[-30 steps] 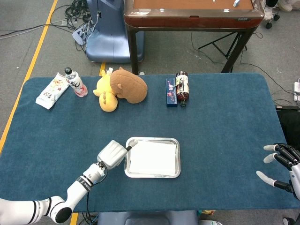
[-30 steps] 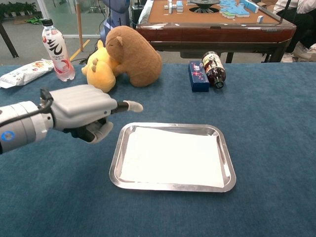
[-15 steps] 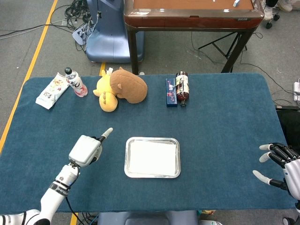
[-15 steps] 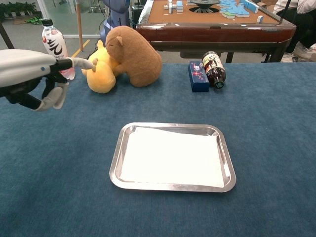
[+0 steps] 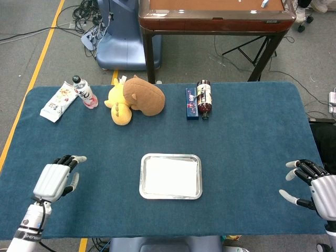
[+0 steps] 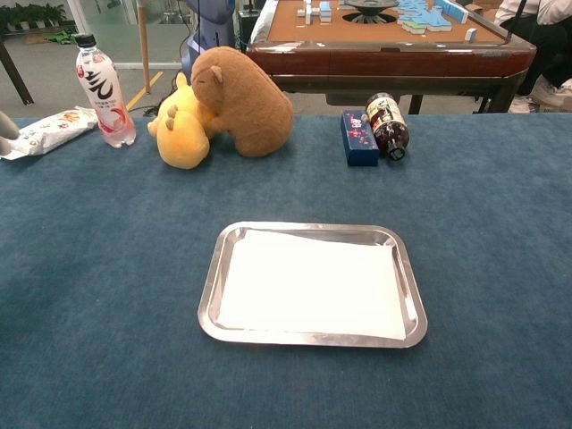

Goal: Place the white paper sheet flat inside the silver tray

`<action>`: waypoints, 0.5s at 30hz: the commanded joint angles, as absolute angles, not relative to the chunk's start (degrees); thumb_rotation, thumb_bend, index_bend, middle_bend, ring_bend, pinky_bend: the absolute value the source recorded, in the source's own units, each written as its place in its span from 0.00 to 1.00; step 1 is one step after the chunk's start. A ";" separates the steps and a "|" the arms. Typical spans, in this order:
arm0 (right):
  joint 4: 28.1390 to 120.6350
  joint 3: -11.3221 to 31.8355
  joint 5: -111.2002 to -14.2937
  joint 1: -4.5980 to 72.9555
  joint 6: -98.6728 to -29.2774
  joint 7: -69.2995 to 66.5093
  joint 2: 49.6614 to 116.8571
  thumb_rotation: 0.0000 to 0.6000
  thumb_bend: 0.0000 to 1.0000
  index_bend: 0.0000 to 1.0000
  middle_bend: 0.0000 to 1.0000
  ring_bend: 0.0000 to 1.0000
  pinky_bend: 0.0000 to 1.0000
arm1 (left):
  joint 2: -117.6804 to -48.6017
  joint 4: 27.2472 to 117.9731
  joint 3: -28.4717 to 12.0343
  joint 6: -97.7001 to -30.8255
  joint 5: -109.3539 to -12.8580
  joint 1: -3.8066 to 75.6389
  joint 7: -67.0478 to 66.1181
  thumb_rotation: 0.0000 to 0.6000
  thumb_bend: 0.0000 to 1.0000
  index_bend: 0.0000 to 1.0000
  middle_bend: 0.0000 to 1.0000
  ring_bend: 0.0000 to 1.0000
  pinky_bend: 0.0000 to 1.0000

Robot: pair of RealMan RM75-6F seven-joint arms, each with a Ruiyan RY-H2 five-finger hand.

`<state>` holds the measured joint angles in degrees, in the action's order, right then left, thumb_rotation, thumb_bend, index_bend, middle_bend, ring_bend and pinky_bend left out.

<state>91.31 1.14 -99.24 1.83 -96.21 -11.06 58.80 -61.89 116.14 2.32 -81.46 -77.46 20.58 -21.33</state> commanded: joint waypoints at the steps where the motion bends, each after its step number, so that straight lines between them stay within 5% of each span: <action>1: 91.48 1.05 -99.12 2.11 -95.54 -10.34 59.07 1.00 0.06 0.55 0.38 0.28 0.44 | -59.53 116.21 4.33 -84.36 -80.54 17.29 -18.36 1.00 0.56 0.27 0.30 0.22 0.30; 15: 91.86 1.07 -97.71 3.21 -92.48 -7.35 60.38 1.00 0.06 0.55 0.38 0.28 0.44 | -60.73 108.26 6.43 -93.54 -86.53 6.88 -11.36 1.00 0.51 0.27 0.30 0.22 0.28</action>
